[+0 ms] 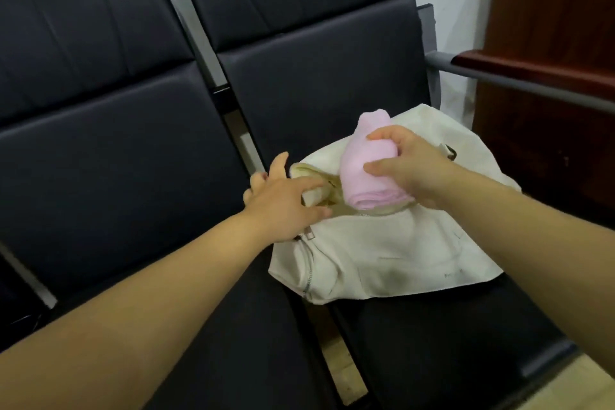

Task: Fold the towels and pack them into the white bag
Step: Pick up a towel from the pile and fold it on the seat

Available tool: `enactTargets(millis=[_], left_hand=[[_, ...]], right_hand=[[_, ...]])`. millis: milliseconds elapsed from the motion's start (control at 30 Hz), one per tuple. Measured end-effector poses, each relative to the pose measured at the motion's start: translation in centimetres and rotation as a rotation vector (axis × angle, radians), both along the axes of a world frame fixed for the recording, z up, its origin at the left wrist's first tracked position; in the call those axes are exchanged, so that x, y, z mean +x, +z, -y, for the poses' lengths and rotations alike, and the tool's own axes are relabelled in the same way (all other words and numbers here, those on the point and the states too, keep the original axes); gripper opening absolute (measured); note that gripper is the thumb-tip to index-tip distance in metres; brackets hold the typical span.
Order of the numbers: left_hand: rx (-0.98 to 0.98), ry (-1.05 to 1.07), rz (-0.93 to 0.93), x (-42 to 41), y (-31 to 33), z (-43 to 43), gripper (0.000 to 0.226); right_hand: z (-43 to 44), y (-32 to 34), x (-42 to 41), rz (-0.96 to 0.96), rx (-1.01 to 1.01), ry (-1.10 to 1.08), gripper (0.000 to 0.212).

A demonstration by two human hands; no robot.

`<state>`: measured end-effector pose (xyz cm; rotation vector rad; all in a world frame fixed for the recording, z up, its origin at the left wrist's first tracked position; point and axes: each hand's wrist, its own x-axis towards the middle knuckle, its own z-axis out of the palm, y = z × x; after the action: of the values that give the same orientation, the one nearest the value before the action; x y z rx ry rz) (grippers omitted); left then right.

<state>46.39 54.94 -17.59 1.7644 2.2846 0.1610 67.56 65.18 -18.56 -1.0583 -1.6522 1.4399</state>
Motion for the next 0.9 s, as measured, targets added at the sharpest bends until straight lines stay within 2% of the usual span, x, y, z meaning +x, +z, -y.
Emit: enactTargets(millis=[100,200,300,400,500,633,800,900], left_hand=[[-0.07,0.029,0.201,-1.2,-0.6,0.5,0.049],[-0.103,-0.01,0.216,-2.0,-1.5,0.9,0.044],[-0.016,0.025,0.209,-1.8,-2.5,1.0,0.042],[0.046,0.044,0.186,-1.4,-3.5,1.5,0.049],[0.003,-0.015,0.19,-1.8,-4.3,2.7,0.085],[-0.003,-0.103,0.169,-2.5,-5.6,4.7,0.106],[0.037,-0.108,0.207,-2.5,-6.0,5.2,0.096],[0.049,-0.116,0.218,-2.5,-5.8,5.1,0.095]], right_hand=[[0.7,-2.7,-1.3,0.104,0.059,0.036,0.044],[1.8,-5.6,-1.8,0.227,0.105,0.069,0.044],[3.0,-8.0,-2.0,0.239,0.067,0.092,0.041],[4.0,-9.8,-1.9,0.232,0.01,0.023,0.04],[4.7,-10.8,-1.9,0.144,-0.08,-0.058,0.038],[5.1,-10.9,-2.4,-0.06,-0.337,-0.107,0.036],[4.4,-10.2,-3.4,-0.05,-0.468,-0.074,0.041],[4.5,-9.8,-3.9,0.021,-0.45,0.014,0.048]])
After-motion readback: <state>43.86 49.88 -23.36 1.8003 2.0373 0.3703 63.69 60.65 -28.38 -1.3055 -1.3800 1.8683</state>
